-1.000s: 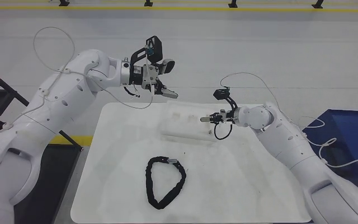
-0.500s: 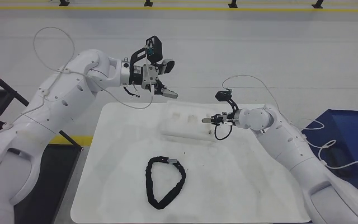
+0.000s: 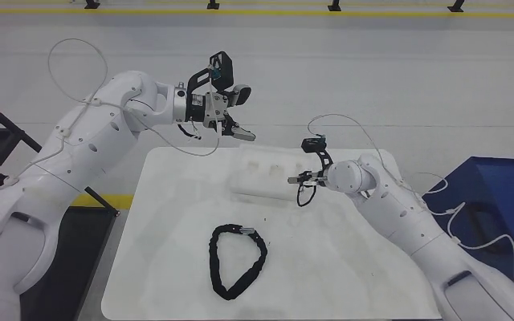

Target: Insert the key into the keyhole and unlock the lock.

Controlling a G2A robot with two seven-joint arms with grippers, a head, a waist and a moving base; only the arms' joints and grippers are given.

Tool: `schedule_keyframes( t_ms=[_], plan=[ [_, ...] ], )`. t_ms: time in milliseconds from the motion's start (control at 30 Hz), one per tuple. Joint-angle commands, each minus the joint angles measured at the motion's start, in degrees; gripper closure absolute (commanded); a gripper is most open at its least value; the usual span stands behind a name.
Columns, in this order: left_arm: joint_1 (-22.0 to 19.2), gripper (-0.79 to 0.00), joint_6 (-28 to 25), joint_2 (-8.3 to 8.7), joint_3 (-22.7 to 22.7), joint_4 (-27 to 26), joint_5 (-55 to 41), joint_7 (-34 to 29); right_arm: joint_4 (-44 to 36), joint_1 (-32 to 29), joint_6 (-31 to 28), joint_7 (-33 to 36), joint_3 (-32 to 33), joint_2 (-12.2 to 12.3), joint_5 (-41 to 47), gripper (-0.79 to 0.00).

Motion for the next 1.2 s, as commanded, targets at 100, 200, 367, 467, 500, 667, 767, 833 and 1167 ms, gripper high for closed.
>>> schedule_keyframes(
  t_ms=[100,200,367,467,500,667,767,833,1167],
  plan=[
    [0.0,-0.785,0.0,0.0,0.0,0.0,0.0,0.0,-1.58,-0.44,2.41,2.01,-0.93,-0.67,-1.38,-0.785],
    [0.0,-0.785,0.0,0.0,0.0,0.0,0.0,0.0,-1.75,-0.5,3.18,2.27,-1.54,-1.25,-2.03,-0.785],
    [0.0,-0.785,0.0,0.0,0.0,0.0,0.0,0.0,-0.42,-0.22,3.82,2.82,-2.16,-2.22,-2.57,-0.711],
    [0.0,-0.785,0.0,0.0,0.0,0.0,0.0,0.0,0.44,0.16,4.72,3.12,-2.79,-2.82,-3.8,-0.563],
    [0.0,-0.785,0.0,0.0,0.0,0.0,0.0,0.0,0.6,0.28,5.16,3.23,-2.98,-3.02,-4.2,-0.511],
    [0.0,-0.785,0.0,0.0,0.0,0.0,0.0,0.0,1.72,0.37,7.2,2.92,-3.08,-3.87,-4.95,-0.376],
    [0.0,-0.785,0.0,0.0,0.0,0.0,0.0,0.0,2.22,0.39,7.95,3.14,-3.08,-4.24,-5.57,-0.348],
    [0.0,-0.785,0.0,0.0,0.0,0.0,0.0,0.0,2.43,0.38,8.14,3.27,-3.09,-4.49,-5.9,-0.336],
    [0.0,-0.785,0.0,0.0,0.0,0.0,0.0,0.0,5.34,0.42,8.39,2.45,-3.04,-6.08,-6.36,-0.231]
  ],
)
